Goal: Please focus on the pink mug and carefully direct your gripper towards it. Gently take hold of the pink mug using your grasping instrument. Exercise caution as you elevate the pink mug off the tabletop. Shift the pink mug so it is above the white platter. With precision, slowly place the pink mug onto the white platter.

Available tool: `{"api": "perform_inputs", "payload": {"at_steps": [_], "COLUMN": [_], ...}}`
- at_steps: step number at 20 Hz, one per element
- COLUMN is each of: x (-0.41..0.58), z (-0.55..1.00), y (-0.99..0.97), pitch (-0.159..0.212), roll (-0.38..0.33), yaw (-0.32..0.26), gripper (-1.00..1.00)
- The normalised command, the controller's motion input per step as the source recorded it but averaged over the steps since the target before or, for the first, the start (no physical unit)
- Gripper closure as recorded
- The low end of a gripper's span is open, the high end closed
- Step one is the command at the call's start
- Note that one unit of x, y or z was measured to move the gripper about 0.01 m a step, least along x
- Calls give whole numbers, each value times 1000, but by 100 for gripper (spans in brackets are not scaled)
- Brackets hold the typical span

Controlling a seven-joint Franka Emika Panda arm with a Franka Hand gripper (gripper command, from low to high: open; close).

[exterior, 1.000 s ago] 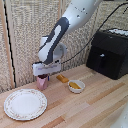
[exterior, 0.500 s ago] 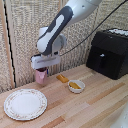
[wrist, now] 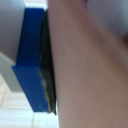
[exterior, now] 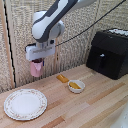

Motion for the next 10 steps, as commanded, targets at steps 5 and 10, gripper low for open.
{"api": "perform_inputs", "payload": {"at_steps": [5, 10], "x": [0, 0], "z": [175, -31], "y": [693, 598], "pitch": [89, 39], "roll": [-1, -5], "yaw": [92, 120], "gripper": [100, 100]}}
